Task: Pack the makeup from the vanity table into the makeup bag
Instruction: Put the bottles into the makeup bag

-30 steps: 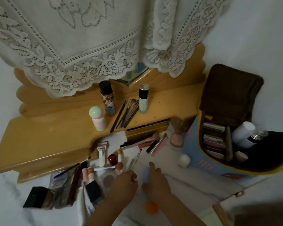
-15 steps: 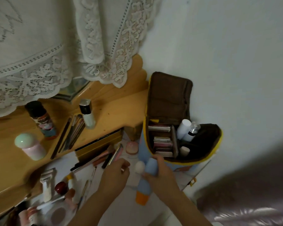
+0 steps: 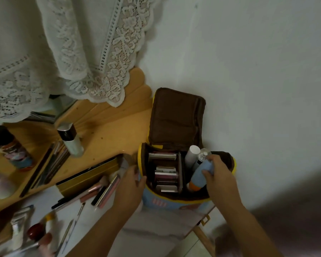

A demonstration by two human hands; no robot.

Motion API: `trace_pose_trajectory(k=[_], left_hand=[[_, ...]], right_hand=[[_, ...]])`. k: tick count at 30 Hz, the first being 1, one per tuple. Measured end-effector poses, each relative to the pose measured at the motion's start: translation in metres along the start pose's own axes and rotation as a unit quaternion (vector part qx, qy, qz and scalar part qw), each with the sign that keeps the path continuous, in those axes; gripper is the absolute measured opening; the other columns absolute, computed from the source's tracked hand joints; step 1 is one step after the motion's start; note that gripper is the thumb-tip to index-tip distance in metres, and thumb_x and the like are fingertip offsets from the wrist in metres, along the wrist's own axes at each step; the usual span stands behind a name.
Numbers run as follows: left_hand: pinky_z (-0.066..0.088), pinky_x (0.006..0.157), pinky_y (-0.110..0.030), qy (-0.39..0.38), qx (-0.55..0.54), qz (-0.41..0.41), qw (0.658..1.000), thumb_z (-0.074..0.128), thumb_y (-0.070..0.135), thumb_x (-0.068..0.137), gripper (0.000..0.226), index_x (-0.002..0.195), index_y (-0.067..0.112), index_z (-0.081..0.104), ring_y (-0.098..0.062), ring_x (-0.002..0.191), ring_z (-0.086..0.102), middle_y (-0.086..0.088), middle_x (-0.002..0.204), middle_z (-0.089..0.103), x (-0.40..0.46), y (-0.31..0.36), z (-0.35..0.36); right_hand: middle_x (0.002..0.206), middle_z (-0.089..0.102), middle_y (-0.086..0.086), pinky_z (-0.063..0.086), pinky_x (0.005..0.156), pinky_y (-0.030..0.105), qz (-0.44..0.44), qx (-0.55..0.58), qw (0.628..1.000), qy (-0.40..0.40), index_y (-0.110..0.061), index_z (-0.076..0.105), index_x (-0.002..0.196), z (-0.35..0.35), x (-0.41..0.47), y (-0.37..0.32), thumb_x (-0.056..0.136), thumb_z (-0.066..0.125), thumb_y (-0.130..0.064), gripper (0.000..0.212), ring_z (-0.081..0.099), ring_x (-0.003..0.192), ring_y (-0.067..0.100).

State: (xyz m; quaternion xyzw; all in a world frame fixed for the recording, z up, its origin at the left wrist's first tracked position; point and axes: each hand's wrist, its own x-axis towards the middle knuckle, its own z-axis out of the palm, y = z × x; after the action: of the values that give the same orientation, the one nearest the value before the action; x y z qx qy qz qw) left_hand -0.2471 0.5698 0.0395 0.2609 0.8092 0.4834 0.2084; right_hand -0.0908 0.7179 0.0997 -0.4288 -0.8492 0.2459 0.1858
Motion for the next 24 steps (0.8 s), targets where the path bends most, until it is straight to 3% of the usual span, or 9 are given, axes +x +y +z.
trace_pose_trajectory(k=[5,8,11,13,18,20,24], left_hand=[[0.051,0.088,-0.039,0.011,0.018,-0.008,1.0,0.054,0.018,0.091,0.021,0.111,0.018,0.051,-0.02,0.102,0.06,-0.006,0.106,0.064,0.009,0.002,0.007],[0.051,0.088,-0.037,0.019,0.021,-0.007,1.0,0.055,0.017,0.09,0.023,0.113,0.018,0.05,-0.019,0.103,0.059,-0.005,0.108,0.063,0.012,0.001,0.011],[0.049,0.085,-0.031,0.029,0.021,-0.021,0.999,0.055,0.016,0.09,0.026,0.115,0.019,0.049,-0.018,0.104,0.059,-0.006,0.112,0.061,0.014,-0.003,0.016],[0.048,0.084,-0.029,0.038,0.025,-0.026,0.999,0.056,0.016,0.089,0.029,0.117,0.018,0.048,-0.018,0.105,0.058,-0.006,0.115,0.059,0.013,-0.003,0.019],[0.049,0.094,-0.038,0.057,0.056,-0.02,0.997,0.059,0.014,0.086,0.043,0.126,0.014,0.042,-0.022,0.116,0.051,-0.008,0.123,0.051,0.01,-0.001,0.03],[0.047,0.097,-0.04,0.058,0.057,-0.022,0.996,0.059,0.013,0.086,0.046,0.128,0.013,0.04,-0.023,0.119,0.049,-0.009,0.124,0.05,0.009,-0.002,0.031],[0.048,0.093,-0.036,0.048,0.051,-0.024,0.997,0.059,0.013,0.086,0.047,0.13,0.015,0.04,-0.022,0.116,0.052,-0.008,0.125,0.051,0.011,-0.006,0.029]], right_hand=[[0.12,0.052,0.006,0.048,0.084,0.03,-0.034,-0.069,0.996,-0.051,-0.016,0.045,0.125,-0.008,0.009,0.0,0.09,0.057,-0.015,0.036,0.054,0.107,0.023],[0.121,0.052,0.006,0.047,0.08,0.027,-0.036,-0.057,0.997,-0.028,-0.015,0.046,0.126,-0.009,0.008,0.004,0.089,0.058,-0.013,0.038,0.054,0.106,0.023],[0.115,0.055,0.01,0.037,0.067,0.018,-0.032,-0.036,0.999,0.016,-0.009,0.051,0.123,-0.006,0.009,0.01,0.087,0.058,-0.006,0.037,0.05,0.092,0.017],[0.113,0.055,0.01,0.038,0.068,0.018,-0.027,-0.033,0.999,0.015,-0.009,0.052,0.121,-0.002,0.012,0.014,0.085,0.059,-0.004,0.037,0.051,0.093,0.019],[0.099,0.056,0.004,0.045,0.074,0.026,0.015,-0.024,0.989,-0.147,-0.019,0.049,0.094,0.028,0.019,0.022,0.086,0.057,-0.005,0.018,0.057,0.099,0.023],[0.106,0.058,0.006,0.048,0.083,0.03,0.029,-0.034,0.978,-0.206,-0.016,0.052,0.1,0.038,0.022,0.025,0.089,0.054,-0.006,0.015,0.056,0.102,0.022],[0.123,0.054,0.008,0.046,0.09,0.028,0.05,-0.078,0.952,-0.291,-0.016,0.05,0.122,0.043,0.029,0.025,0.089,0.058,-0.019,0.034,0.054,0.11,0.023]])
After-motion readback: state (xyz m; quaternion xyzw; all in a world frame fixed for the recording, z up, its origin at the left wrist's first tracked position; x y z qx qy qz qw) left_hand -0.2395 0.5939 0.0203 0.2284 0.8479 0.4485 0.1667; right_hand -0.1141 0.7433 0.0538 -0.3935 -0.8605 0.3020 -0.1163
